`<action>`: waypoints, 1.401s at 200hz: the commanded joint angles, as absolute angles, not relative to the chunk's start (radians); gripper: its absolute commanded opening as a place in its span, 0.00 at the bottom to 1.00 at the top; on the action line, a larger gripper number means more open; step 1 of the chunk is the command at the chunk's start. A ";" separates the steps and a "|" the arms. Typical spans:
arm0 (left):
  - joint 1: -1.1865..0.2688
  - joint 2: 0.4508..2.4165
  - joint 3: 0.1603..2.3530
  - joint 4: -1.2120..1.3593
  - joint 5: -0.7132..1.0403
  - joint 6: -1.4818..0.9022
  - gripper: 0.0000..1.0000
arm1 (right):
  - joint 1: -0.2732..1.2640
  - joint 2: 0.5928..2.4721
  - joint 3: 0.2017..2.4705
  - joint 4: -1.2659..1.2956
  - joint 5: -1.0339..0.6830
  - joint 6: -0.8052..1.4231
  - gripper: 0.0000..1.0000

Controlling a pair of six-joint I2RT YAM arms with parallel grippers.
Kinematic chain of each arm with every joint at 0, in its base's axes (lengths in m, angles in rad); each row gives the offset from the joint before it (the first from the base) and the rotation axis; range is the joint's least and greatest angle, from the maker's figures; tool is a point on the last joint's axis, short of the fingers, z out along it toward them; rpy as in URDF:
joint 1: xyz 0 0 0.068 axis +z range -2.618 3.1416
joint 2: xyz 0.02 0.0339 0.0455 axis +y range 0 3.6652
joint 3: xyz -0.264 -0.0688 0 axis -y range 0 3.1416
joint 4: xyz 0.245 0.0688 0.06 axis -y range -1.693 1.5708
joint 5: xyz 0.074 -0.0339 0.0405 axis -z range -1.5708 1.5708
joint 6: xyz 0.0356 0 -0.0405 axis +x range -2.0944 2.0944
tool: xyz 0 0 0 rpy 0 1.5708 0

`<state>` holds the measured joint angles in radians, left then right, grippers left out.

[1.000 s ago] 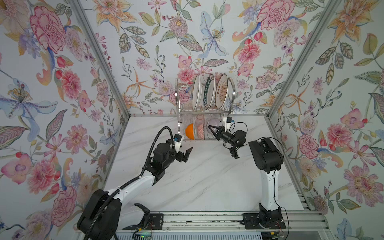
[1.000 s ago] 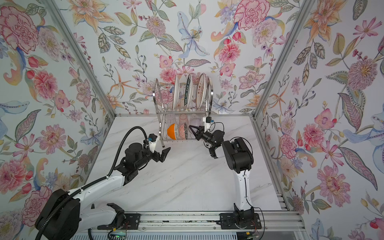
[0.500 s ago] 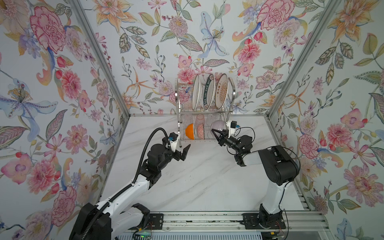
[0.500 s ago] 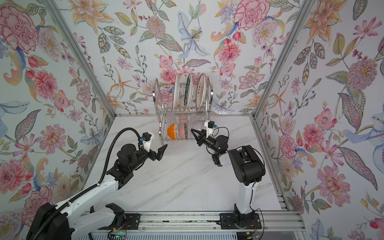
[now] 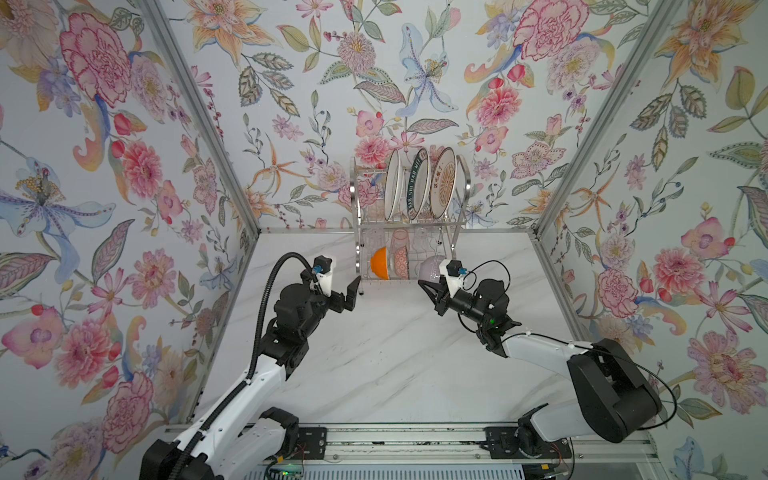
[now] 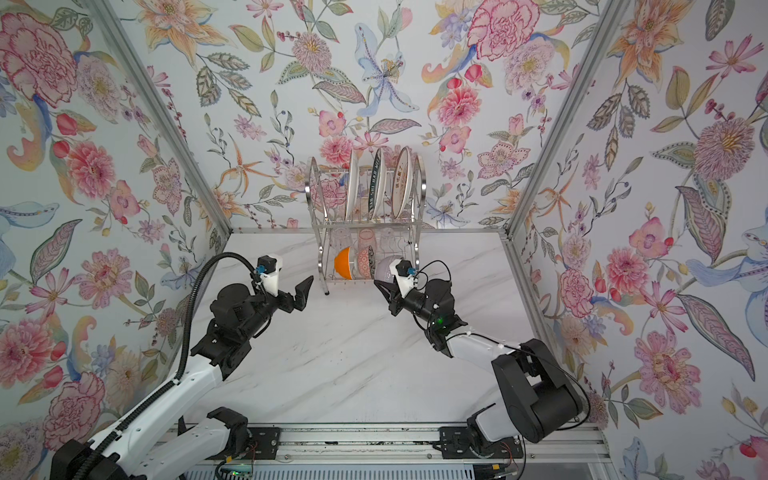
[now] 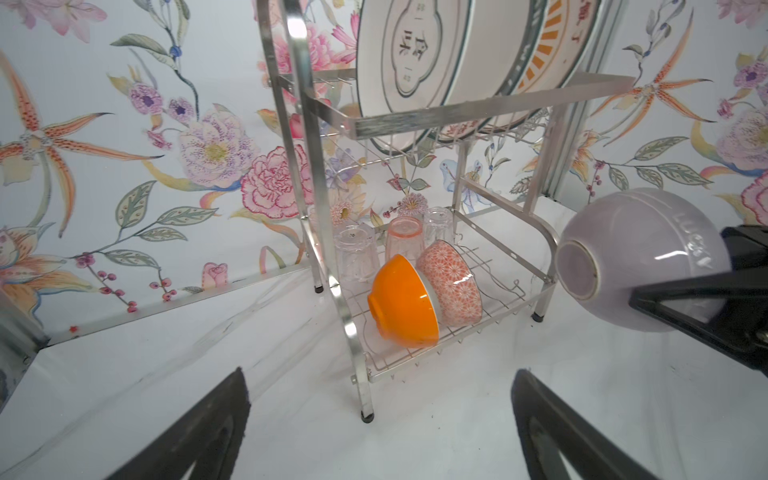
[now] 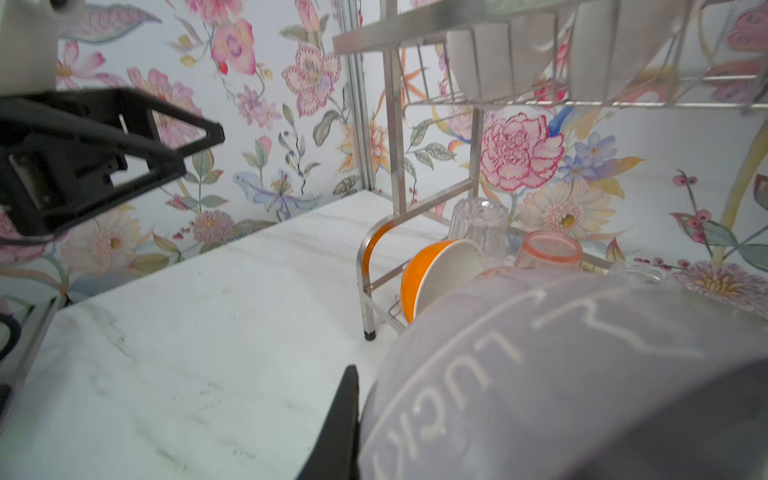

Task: Unload the mixed dishes from the dish rack
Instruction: 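Carry the lavender bowl toward the robot and lower it to the table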

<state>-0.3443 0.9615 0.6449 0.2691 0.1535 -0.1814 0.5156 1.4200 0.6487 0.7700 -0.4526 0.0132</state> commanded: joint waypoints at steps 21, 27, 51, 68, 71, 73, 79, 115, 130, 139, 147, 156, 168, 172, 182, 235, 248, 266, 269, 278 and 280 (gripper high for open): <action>-0.229 0.964 0.694 0.158 0.159 -0.226 0.99 | 0.610 1.335 0.822 0.238 -0.324 -0.315 0.00; -0.219 0.968 0.692 0.158 0.150 -0.233 0.99 | 0.629 1.339 0.848 0.175 -0.301 -0.344 0.00; -0.193 0.987 0.678 0.180 0.128 -0.259 0.99 | 0.721 1.390 0.972 -0.042 -0.213 -0.436 0.00; -0.176 1.006 0.676 0.185 0.126 -0.277 0.99 | 0.778 1.438 1.041 -0.137 -0.148 -0.491 0.00; -0.171 1.011 0.678 0.184 0.126 -0.280 0.99 | 0.788 1.446 1.051 -0.152 -0.138 -0.501 0.00; -0.168 1.013 0.678 0.184 0.126 -0.280 0.99 | 0.795 1.451 1.059 -0.161 -0.133 -0.508 0.00; -0.160 1.022 0.681 0.183 0.123 -0.287 0.99 | 0.812 1.470 1.078 -0.185 -0.119 -0.523 0.00; -0.095 1.065 0.681 0.187 0.113 -0.315 0.99 | 0.909 1.604 1.221 -0.313 -0.052 -0.605 0.00; -0.078 1.080 0.680 0.197 0.097 -0.320 0.99 | 0.942 1.682 1.295 -0.375 -0.012 -0.621 0.00; -0.073 1.088 0.682 0.196 0.085 -0.321 1.00 | 0.958 1.733 1.350 -0.423 0.012 -0.629 0.00; -0.064 1.095 0.684 0.196 0.082 -0.322 0.99 | 0.973 1.777 1.389 -0.458 0.046 -0.641 0.00; -0.056 1.100 0.683 0.194 0.080 -0.321 0.99 | 0.989 1.822 1.425 -0.486 0.082 -0.662 0.00; -0.044 1.104 0.680 0.198 0.078 -0.321 0.99 | 1.008 1.877 1.463 -0.508 0.123 -0.690 0.00; -0.041 1.107 0.680 0.198 0.078 -0.319 0.99 | 1.014 1.893 1.473 -0.511 0.132 -0.699 0.00; -0.035 1.110 0.677 0.198 0.074 -0.319 0.99 | 1.027 1.930 1.503 -0.521 0.152 -0.716 0.00; 0.001 1.127 0.664 0.185 0.041 -0.326 0.99 | 1.058 2.076 1.632 -0.557 0.192 -0.761 0.00; 0.005 1.130 0.658 0.190 0.040 -0.331 0.99 | 1.062 2.098 1.652 -0.561 0.202 -0.770 0.00; 0.009 1.132 0.652 0.193 0.046 -0.333 0.99 | 1.067 2.124 1.671 -0.562 0.219 -0.784 0.00; 0.008 1.133 0.652 0.193 0.045 -0.332 0.99 | 1.068 2.129 1.674 -0.563 0.220 -0.786 0.00; 0.009 1.134 0.650 0.190 0.042 -0.332 0.99 | 1.069 2.139 1.683 -0.565 0.224 -0.790 0.00; 0.010 1.134 0.650 0.189 0.040 -0.333 1.00 | 1.070 2.142 1.685 -0.566 0.225 -0.791 0.00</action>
<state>-0.0044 1.1263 0.6632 0.1936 0.0631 -0.3157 1.0603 2.1227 1.6306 -0.5648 0.1776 -0.7567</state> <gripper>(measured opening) 0.994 0.149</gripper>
